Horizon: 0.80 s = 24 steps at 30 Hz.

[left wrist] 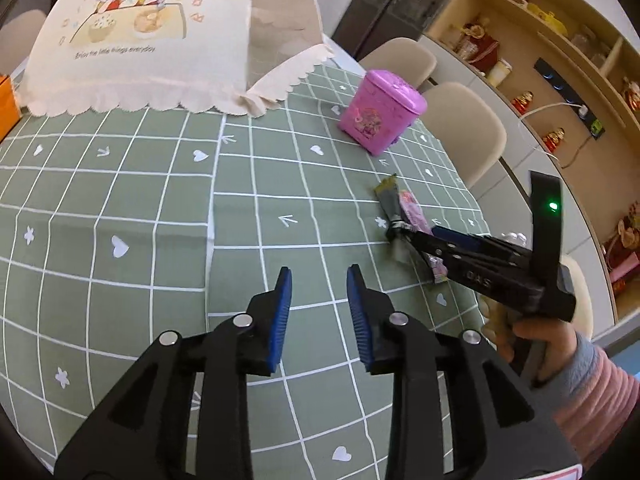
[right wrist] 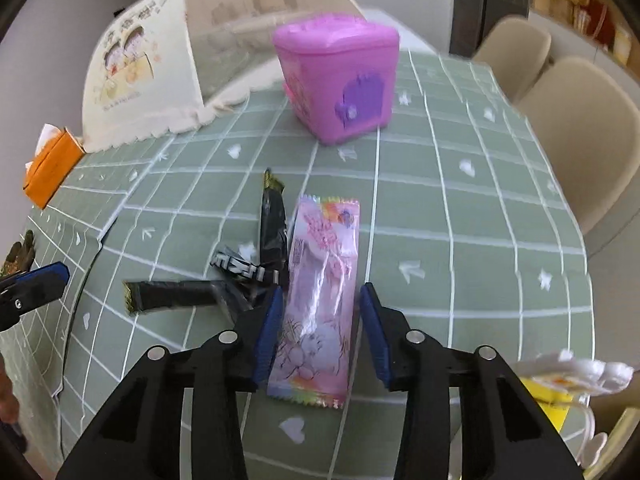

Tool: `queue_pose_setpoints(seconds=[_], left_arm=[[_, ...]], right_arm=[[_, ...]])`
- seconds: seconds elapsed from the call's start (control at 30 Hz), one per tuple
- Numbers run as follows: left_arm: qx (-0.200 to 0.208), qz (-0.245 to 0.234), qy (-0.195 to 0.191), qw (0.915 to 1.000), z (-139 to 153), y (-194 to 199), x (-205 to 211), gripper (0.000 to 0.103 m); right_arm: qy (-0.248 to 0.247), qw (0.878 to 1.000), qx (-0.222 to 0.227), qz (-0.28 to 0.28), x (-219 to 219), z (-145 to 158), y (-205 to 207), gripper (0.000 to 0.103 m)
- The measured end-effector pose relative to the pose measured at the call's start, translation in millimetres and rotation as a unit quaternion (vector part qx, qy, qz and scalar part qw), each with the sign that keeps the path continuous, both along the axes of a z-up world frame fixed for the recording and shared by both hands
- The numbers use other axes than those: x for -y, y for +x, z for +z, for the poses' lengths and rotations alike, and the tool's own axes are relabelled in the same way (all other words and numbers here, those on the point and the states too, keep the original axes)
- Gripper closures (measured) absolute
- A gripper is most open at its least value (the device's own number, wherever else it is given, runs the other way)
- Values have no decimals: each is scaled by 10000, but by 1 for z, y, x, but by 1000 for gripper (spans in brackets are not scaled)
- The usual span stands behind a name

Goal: Collect trash
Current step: 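Reach the right tool to the pink candy stick packet and grasp it, then grasp the black wrapper with the left tool while the right tool holds the pink packet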

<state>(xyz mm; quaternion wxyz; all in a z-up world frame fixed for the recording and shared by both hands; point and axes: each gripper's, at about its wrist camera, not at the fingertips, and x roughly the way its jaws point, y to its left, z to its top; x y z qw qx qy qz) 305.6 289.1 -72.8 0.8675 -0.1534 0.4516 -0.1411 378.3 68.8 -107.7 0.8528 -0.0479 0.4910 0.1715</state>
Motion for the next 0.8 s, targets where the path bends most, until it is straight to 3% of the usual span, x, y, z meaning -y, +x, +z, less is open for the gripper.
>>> queue_pose_setpoints(seconds=[0.07, 0.3, 0.43, 0.6, 0.8], left_arm=[[63, -99, -15, 9999, 1, 1, 3, 73], [256, -713, -32, 9971, 5, 29, 49, 68], [312, -1084, 384, 9929, 1, 55, 85, 68], [139, -1223, 1012, 9872, -18, 80, 117, 68], [-135, -1214, 1165, 9857, -32, 81, 130, 68]], right_arm=[[45, 9999, 94, 8, 4, 6, -4, 81], [120, 9986, 476, -190, 31, 50, -27, 85], [66, 9970, 712, -301, 49, 73, -42, 85], [185, 9950, 756, -624, 75, 86, -53, 85], [192, 9936, 742, -824, 97, 88, -69, 85]])
